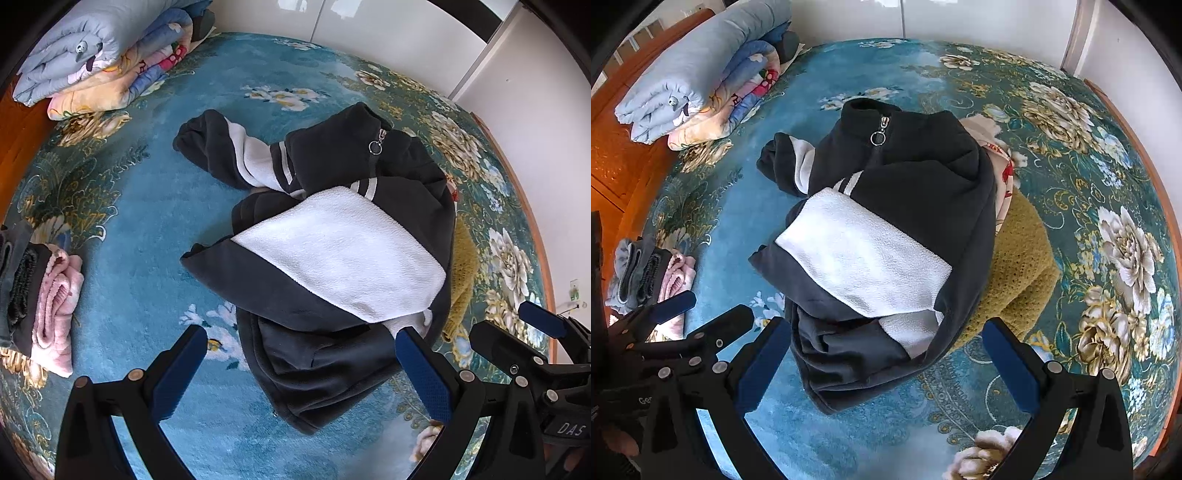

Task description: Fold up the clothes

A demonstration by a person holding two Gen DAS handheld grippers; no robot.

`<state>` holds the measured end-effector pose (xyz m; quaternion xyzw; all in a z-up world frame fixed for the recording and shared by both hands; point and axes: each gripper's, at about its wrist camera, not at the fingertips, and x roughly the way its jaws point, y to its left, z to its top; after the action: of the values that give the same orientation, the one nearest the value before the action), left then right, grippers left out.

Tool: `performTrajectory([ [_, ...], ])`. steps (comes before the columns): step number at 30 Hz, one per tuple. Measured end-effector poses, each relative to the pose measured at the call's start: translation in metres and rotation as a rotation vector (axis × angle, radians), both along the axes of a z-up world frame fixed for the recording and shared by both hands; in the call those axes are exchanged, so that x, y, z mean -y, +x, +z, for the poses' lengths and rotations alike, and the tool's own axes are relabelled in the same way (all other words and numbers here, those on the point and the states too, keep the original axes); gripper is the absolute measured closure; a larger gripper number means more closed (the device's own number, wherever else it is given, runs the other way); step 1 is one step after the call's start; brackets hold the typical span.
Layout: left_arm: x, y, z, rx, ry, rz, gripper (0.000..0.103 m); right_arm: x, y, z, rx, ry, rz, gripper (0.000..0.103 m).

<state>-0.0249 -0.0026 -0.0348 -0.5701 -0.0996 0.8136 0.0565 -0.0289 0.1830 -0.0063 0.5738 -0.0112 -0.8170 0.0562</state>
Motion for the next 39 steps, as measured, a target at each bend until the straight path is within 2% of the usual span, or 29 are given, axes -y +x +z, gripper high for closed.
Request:
performTrajectory([
  [19,0.007,0.02,0.021,-0.032,0.063,-0.014,0.0,0.015,0.023,0.033,-0.03,0.068,0.001,0.0],
  [23,0.007,0.028,0.029,-0.04,0.057,-0.014,0.0,0.016,0.033,0.04,-0.036,0.065,-0.005,0.0],
  [33,0.006,0.037,0.05,-0.047,-0.038,0.021,0.0,0.012,0.041,0.05,-0.095,-0.031,0.048,0.0],
  [36,0.0,0.034,0.046,-0.043,-0.067,0.017,0.0,0.007,0.039,0.042,-0.091,-0.07,0.043,0.0],
  [39,0.001,0.03,0.035,-0.026,-0.057,0.032,0.0,0.001,0.036,0.032,-0.078,-0.108,0.04,0.0],
])
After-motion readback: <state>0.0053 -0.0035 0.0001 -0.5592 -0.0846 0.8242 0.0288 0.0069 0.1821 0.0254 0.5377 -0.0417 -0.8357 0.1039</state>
